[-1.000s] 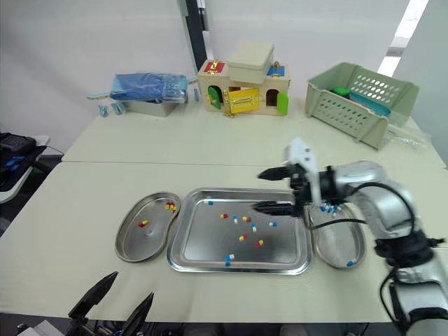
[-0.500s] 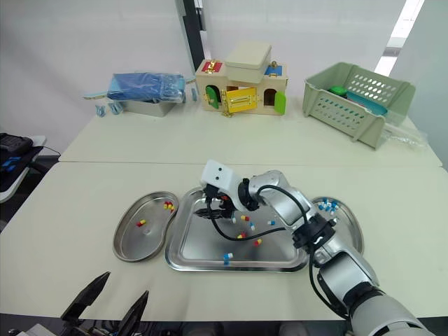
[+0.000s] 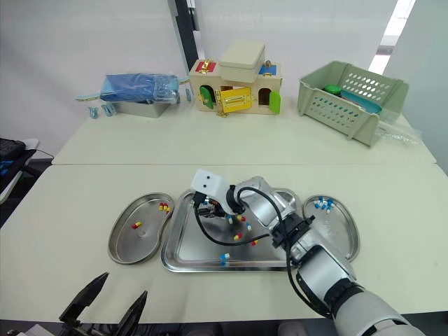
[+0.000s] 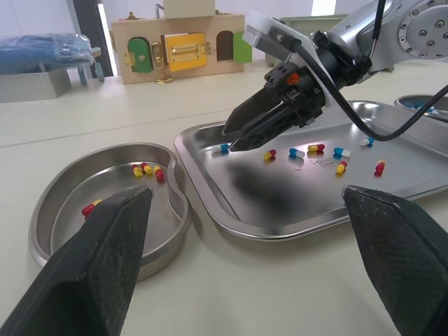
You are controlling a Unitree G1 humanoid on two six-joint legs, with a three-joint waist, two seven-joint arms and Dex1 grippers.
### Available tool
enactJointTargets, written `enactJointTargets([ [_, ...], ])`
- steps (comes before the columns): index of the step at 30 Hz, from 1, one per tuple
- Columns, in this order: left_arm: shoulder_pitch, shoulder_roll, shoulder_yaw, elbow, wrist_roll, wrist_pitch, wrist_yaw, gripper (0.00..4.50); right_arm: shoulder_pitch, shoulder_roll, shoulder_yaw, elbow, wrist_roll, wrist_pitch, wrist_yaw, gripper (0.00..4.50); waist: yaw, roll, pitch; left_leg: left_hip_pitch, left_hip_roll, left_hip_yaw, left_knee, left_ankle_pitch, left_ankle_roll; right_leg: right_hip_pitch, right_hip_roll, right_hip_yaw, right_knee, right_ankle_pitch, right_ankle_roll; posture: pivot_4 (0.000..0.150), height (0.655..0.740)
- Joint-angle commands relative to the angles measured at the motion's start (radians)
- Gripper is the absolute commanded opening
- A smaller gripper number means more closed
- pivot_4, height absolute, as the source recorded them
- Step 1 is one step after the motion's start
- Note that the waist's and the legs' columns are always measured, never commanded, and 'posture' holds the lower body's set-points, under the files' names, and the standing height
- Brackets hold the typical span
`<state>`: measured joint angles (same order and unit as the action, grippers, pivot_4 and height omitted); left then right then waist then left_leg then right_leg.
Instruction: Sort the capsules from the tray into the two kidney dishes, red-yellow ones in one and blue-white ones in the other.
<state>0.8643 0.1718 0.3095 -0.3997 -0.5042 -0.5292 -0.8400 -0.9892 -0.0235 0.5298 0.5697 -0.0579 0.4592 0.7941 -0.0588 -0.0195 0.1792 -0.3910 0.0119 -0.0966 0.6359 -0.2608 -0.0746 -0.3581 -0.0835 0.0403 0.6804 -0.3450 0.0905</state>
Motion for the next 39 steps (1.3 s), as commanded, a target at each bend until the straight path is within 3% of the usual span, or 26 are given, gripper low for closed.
enactJointTargets([
  [1,0.018,0.010,0.000,-0.006,-0.005,-0.021,0.004,4.50,-0.034,0.020,-0.046,0.015,0.006,-0.042,0.002,2.54,0.000,0.000,0.000,0.000,0.000,0.000,0.000,0.000,0.000,0.000,0.000,0.000,0.000,0.000,0.000,0.150,0.7400],
  [15,0.012,0.019,0.000,-0.004,0.006,-0.016,0.028,4.50,-0.052,0.083,-0.076,0.162,-0.030,-0.101,-0.017,2.54,-0.001,0.000,0.000,0.000,0.000,0.000,0.000,0.000,0.000,0.000,0.000,0.000,0.000,0.000,0.000,0.150,0.7400],
  [26,0.015,0.027,-0.002,-0.005,0.014,-0.016,0.041,4.50,-0.039,0.085,-0.073,0.157,-0.058,-0.099,0.003,0.01,-0.001,0.000,0.000,0.000,0.000,0.000,0.000,0.000,0.000,0.000,0.000,0.001,0.000,0.000,0.000,0.150,0.7400],
  [33,0.018,0.037,-0.010,-0.007,0.014,-0.022,0.034,4.50,-0.014,0.070,-0.087,0.067,-0.022,-0.108,0.068,0.01,-0.001,0.000,0.000,0.000,0.000,0.000,0.000,0.000,0.000,0.000,0.000,0.000,0.000,0.000,0.000,0.150,0.7400],
  [39,0.021,0.096,-0.038,-0.003,0.004,-0.039,-0.041,4.50,0.115,-0.107,-0.165,-0.278,0.081,-0.088,0.213,0.01,0.011,0.000,0.000,-0.001,0.000,0.000,0.000,0.000,0.000,0.000,0.000,0.000,-0.001,0.000,0.000,0.150,0.7400],
])
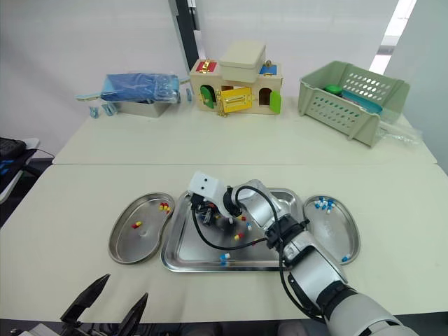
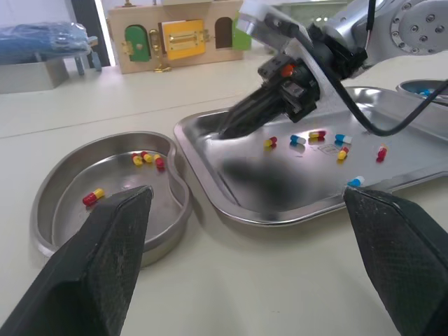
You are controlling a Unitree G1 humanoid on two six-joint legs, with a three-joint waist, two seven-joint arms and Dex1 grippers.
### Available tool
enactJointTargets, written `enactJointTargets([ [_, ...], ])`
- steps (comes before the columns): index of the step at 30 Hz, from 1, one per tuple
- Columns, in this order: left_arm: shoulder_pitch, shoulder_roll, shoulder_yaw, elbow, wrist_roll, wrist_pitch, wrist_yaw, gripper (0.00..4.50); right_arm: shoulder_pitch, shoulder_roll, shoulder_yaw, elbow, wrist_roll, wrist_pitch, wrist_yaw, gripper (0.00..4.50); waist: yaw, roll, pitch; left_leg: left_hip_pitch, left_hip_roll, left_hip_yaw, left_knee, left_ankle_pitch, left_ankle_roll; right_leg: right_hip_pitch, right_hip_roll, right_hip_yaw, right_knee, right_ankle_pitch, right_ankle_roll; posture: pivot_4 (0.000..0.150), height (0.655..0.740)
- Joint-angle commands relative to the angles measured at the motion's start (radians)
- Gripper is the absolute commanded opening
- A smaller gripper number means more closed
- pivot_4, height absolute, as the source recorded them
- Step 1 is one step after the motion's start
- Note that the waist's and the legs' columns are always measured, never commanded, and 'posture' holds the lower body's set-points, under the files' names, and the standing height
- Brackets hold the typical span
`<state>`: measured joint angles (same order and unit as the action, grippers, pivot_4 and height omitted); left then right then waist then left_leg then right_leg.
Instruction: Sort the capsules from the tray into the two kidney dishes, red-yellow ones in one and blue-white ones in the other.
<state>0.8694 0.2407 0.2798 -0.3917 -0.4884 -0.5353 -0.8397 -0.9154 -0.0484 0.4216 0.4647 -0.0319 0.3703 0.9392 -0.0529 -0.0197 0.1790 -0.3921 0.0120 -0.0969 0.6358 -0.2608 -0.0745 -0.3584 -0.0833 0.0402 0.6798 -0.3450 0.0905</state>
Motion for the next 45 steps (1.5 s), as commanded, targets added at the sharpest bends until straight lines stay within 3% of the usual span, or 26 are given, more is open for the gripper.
enactJointTargets([
  [1,0.010,0.041,-0.017,-0.003,-0.016,-0.037,-0.061,4.50,0.071,-0.129,-0.072,-0.240,0.074,0.017,0.089,0.01,0.007,0.000,0.000,-0.001,0.000,0.000,0.000,0.000,0.000,0.000,0.000,0.000,-0.001,0.000,0.000,0.150,0.7400],
  [6,-0.048,0.110,-0.062,0.036,-0.032,-0.060,-0.156,4.50,0.239,-0.380,-0.192,-0.551,0.209,0.115,0.198,0.01,0.015,0.000,0.000,-0.001,0.000,0.000,0.001,0.000,0.000,0.001,0.000,-0.001,-0.001,0.000,0.000,0.150,0.7400],
  [11,-0.112,0.183,-0.101,0.055,-0.049,-0.062,-0.242,4.50,0.402,-0.616,-0.344,-0.705,0.322,0.185,0.264,0.01,0.012,0.001,0.000,0.000,0.000,0.000,0.001,0.000,0.000,0.001,0.000,0.000,0.000,0.000,0.000,0.150,0.7400],
  [18,-0.219,0.254,-0.137,0.083,-0.092,-0.032,-0.318,4.50,0.640,-0.863,-0.530,-0.707,0.351,0.103,0.313,0.01,0.020,0.001,0.000,0.001,0.000,0.001,0.002,0.000,0.000,0.004,0.000,0.000,-0.002,0.000,0.000,0.150,0.7400],
  [28,-0.313,0.272,-0.172,0.161,-0.109,-0.050,-0.418,4.50,0.831,-0.997,-0.609,-0.688,0.328,0.040,0.305,0.01,0.017,0.001,0.000,0.005,0.000,0.002,0.002,0.000,0.001,0.007,0.000,0.001,-0.001,0.000,0.000,0.150,0.7400],
  [30,-0.318,0.271,-0.171,0.166,-0.109,-0.049,-0.423,4.50,0.838,-1.002,-0.609,-0.685,0.332,0.038,0.302,0.69,0.017,0.001,0.000,0.005,0.000,0.002,0.002,0.000,0.000,0.007,0.000,0.001,-0.001,0.000,0.000,0.150,0.7400],
  [41,-0.319,0.262,-0.157,0.169,-0.101,-0.044,-0.398,4.50,0.821,-1.023,-0.615,-0.631,0.350,-0.003,0.327,3.48,0.018,0.001,0.000,0.006,0.000,0.002,0.002,0.000,0.000,0.008,0.000,0.001,-0.001,0.000,0.000,0.150,0.7400],
  [44,-0.320,0.272,-0.134,0.128,-0.102,-0.001,-0.340,4.50,0.828,-1.027,-0.673,-0.603,0.378,-0.017,0.340,4.48,0.019,0.001,0.000,0.006,0.000,0.002,0.002,0.000,0.000,0.008,0.000,0.001,-0.002,0.000,0.000,0.150,0.7400],
  [45,-0.321,0.278,-0.122,0.116,-0.102,0.019,-0.317,4.50,0.832,-1.028,-0.694,-0.592,0.389,-0.017,0.345,4.48,0.019,0.001,0.000,0.006,0.000,0.002,0.002,0.000,0.000,0.008,0.000,0.001,-0.002,0.000,0.000,0.150,0.7400],
])
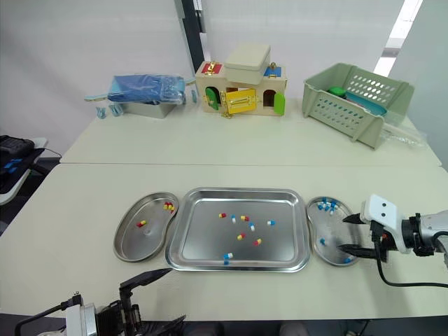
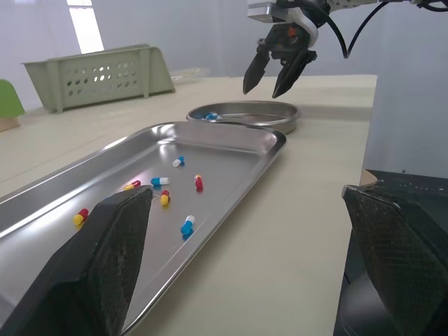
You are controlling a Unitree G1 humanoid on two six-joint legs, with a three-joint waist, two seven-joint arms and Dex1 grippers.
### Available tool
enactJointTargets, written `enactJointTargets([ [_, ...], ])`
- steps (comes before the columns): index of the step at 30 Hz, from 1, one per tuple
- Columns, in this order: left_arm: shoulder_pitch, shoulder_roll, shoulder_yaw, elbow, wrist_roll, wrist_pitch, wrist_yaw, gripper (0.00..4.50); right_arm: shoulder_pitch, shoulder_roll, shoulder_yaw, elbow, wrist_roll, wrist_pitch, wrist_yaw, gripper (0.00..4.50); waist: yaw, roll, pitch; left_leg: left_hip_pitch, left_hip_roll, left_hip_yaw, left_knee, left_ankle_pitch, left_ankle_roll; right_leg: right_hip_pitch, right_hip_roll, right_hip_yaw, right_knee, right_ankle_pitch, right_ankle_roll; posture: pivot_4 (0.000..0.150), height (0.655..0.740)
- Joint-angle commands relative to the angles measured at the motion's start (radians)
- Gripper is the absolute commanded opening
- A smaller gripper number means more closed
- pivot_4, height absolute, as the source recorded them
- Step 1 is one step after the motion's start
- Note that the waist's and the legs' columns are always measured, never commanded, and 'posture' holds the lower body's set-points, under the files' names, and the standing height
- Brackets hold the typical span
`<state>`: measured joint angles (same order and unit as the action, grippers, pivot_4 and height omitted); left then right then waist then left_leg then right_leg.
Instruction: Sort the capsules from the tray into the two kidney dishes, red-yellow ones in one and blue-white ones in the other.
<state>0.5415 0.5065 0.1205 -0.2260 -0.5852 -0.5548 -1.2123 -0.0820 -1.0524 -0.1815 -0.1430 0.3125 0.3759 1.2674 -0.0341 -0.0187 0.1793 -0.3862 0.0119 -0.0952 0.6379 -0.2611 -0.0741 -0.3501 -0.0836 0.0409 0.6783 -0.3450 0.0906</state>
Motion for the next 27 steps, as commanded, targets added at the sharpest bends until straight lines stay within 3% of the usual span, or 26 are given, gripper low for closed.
enactJointTargets([
  [1,0.007,0.016,0.045,-0.057,-0.004,0.052,0.070,4.50,0.002,-0.025,-0.104,0.022,0.051,-0.023,0.020,4.48,0.001,0.000,0.000,0.000,0.000,0.000,0.000,0.000,0.000,0.000,0.000,0.000,0.000,0.000,0.000,0.150,0.7400],
  [7,-0.098,0.145,0.237,0.040,0.006,0.164,0.166,4.50,0.022,-0.048,-0.214,0.178,0.090,-0.032,0.068,4.48,0.003,0.000,0.000,0.002,0.000,-0.001,0.000,0.000,0.000,0.002,0.000,-0.001,0.000,0.000,0.000,0.150,0.7400],
  [14,-0.143,0.376,0.475,0.320,0.028,0.337,0.148,4.50,0.011,-0.029,-0.190,0.417,0.022,-0.284,0.103,4.48,-0.014,0.000,0.001,0.003,0.000,0.001,-0.002,0.000,0.000,0.001,0.000,0.000,0.000,0.000,0.000,0.150,0.7400],
  [20,-0.255,0.532,0.506,0.613,0.107,0.373,0.096,4.50,-0.011,-0.008,-0.140,0.533,-0.010,-0.387,0.109,4.48,-0.023,0.002,0.002,0.005,0.000,0.002,-0.002,0.000,0.000,0.001,0.000,0.001,0.001,0.000,0.000,0.150,0.7400],
  [27,-0.362,0.566,0.474,0.748,0.167,0.358,0.050,4.50,0.003,-0.008,-0.149,0.587,-0.004,-0.432,0.113,4.48,-0.023,0.003,0.002,0.004,0.001,0.002,-0.004,0.000,0.000,0.000,0.000,0.001,0.001,0.000,0.000,0.150,0.7400],
])
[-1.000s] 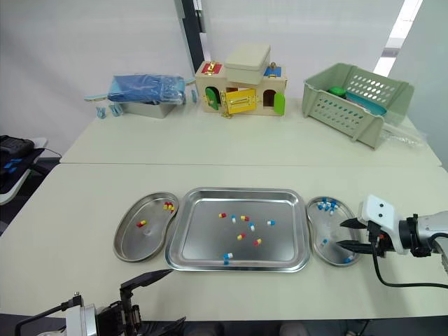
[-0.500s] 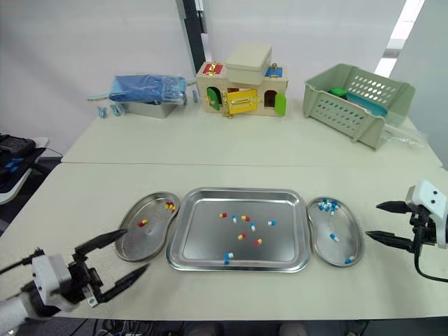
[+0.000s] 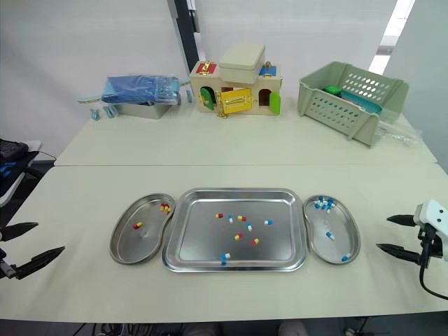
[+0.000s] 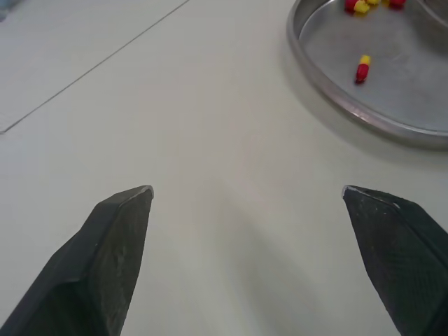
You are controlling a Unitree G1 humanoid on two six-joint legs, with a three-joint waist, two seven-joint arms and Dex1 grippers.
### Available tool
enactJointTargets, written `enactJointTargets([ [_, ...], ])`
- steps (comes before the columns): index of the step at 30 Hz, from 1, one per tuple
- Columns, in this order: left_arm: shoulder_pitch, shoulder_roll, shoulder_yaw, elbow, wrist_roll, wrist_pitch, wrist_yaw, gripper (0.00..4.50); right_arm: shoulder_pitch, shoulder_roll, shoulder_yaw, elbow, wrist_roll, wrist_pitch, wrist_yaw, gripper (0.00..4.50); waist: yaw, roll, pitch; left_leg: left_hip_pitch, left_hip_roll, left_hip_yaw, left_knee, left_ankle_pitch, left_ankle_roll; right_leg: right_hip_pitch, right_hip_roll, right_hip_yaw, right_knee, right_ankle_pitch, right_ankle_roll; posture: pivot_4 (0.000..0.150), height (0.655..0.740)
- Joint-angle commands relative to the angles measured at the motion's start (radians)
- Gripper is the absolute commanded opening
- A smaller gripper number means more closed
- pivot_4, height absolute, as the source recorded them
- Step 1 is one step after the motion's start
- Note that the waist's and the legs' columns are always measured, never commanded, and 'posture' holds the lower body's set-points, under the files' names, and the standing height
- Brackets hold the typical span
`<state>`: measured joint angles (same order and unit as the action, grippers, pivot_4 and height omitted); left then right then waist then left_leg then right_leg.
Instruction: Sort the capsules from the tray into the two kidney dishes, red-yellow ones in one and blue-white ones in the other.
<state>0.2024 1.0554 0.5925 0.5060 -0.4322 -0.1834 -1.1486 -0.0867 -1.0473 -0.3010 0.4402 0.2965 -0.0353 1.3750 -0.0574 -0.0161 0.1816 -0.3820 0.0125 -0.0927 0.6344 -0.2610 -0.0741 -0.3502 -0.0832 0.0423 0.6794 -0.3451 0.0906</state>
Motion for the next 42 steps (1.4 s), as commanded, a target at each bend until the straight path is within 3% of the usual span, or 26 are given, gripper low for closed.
enactJointTargets([
  [1,-0.034,0.015,-0.002,0.020,0.018,-0.020,-0.019,4.50,0.012,-0.013,-0.032,0.005,0.014,-0.025,0.006,4.48,0.000,0.000,0.000,0.000,0.000,0.000,0.000,0.000,0.000,0.000,0.000,0.000,0.000,0.000,0.000,0.150,0.7400],
  [11,-0.074,0.007,-0.045,-0.014,0.055,-0.004,-0.053,4.50,0.126,0.027,-0.083,-0.088,0.078,-0.023,0.010,4.48,0.000,0.000,0.000,0.000,0.000,0.000,0.000,0.000,0.000,0.000,0.000,0.000,0.000,0.000,0.000,0.150,0.7400],
  [14,-0.075,0.005,-0.066,-0.101,0.039,0.046,-0.067,4.50,0.241,0.081,-0.127,-0.305,0.179,0.099,-0.023,4.48,0.001,0.000,0.000,0.000,0.001,0.000,0.000,0.000,0.000,0.000,0.000,0.000,0.001,0.000,0.000,0.150,0.7400],
  [18,-0.077,-0.016,-0.131,-0.288,0.031,0.135,-0.061,4.50,0.496,0.208,-0.139,-0.726,0.301,0.181,-0.085,4.48,0.010,0.000,0.000,-0.001,0.001,-0.001,0.000,0.000,0.000,0.001,0.000,-0.001,0.000,0.000,0.000,0.150,0.7400],
  [23,-0.186,-0.046,-0.247,-0.462,0.005,0.235,-0.064,4.50,0.663,0.400,-0.034,-0.945,0.268,0.088,-0.167,4.48,0.024,-0.003,-0.002,-0.001,0.001,-0.002,0.000,0.000,0.000,0.001,0.000,-0.001,0.001,0.000,0.000,0.150,0.7400],
  [33,-0.442,-0.129,-0.531,-0.575,0.049,0.331,-0.108,4.50,0.722,0.597,0.099,-0.867,0.142,-0.173,-0.238,4.48,0.022,-0.003,-0.002,0.000,0.001,-0.002,0.000,0.000,0.000,0.001,0.000,-0.001,0.001,0.000,0.000,0.150,0.7400],
  [42,-0.661,-0.254,-0.721,-0.403,0.219,0.325,-0.073,4.50,0.752,0.646,0.149,-0.841,0.133,-0.266,-0.302,4.48,0.024,-0.003,-0.002,0.000,0.000,-0.002,0.002,0.000,0.000,0.002,0.001,-0.001,0.001,0.000,0.000,0.150,0.7400],
])
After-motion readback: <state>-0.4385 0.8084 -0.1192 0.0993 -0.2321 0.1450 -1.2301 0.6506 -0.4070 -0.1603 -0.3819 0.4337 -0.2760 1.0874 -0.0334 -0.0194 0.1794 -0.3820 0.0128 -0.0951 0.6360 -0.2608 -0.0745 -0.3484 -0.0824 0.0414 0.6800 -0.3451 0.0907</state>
